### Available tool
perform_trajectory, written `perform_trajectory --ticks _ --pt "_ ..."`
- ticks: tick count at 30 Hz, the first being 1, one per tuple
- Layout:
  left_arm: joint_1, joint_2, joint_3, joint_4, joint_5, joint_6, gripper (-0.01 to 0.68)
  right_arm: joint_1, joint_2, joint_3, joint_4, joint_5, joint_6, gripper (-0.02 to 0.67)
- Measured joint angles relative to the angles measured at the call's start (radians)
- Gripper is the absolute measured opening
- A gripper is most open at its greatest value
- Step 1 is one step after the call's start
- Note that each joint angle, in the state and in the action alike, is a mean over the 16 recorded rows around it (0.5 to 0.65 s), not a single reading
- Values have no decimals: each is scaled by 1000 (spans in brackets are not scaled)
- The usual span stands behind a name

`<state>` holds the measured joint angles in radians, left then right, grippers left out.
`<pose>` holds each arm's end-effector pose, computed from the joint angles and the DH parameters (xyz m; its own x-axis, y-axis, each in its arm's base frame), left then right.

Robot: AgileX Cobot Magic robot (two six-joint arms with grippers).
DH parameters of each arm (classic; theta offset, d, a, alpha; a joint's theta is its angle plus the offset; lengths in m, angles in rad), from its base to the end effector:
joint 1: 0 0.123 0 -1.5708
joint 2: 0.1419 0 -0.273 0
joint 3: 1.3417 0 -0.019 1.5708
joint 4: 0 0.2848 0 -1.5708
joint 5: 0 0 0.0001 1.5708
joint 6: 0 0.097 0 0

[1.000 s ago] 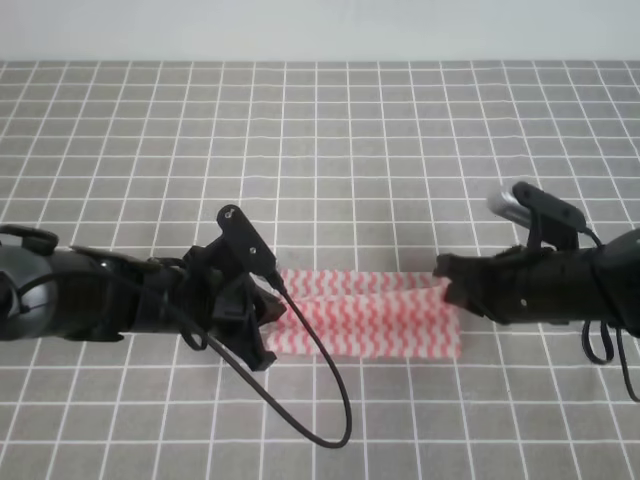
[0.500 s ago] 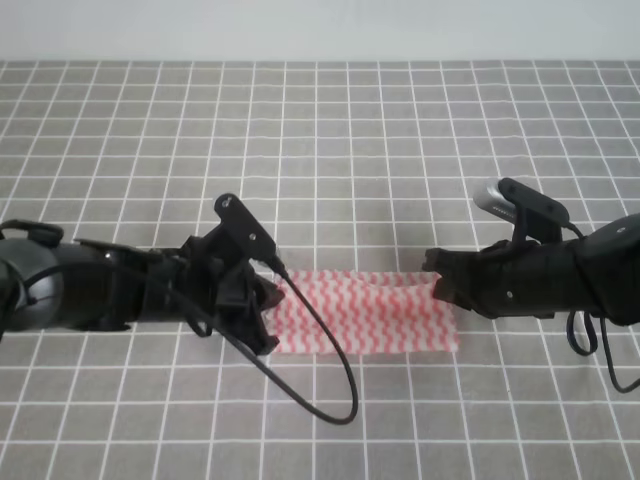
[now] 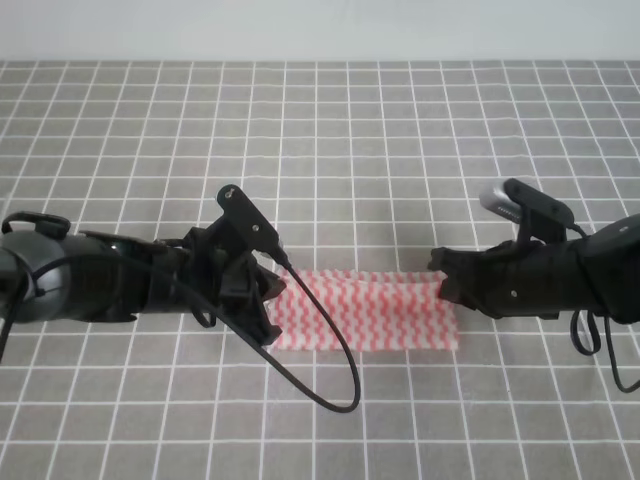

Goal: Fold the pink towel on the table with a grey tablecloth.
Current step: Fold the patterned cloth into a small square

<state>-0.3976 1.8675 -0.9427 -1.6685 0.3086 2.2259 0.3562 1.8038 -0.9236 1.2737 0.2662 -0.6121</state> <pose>0.3432 -0.1761 0.1045 -0.2715 0.6567 -0.7036 0.8277 0.5324 0.1775 0.3417 0.1533 0.1155 -0.8674 0.3034 -0.3943 0.0464 0.8385 0.5430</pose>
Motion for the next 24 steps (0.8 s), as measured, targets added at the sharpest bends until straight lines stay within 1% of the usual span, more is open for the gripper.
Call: perform_trajectory --ticks 7,10,13,20,24 --pt "0 2 0 0 -9 3 13 0 12 -3 1 8 0 -15" --pt "0 4 -1 -2 -17 4 40 0 15 -3 1 11 0 -15" --pt "0 4 -1 -13 -24 4 78 0 16 -3 1 14 0 -15" --pt "0 1 -1 -53 -50 3 194 0 17 -3 1 17 0 -15" --pt "0 -21 -1 -78 -63 -7 242 0 16 -3 4 19 0 -15"
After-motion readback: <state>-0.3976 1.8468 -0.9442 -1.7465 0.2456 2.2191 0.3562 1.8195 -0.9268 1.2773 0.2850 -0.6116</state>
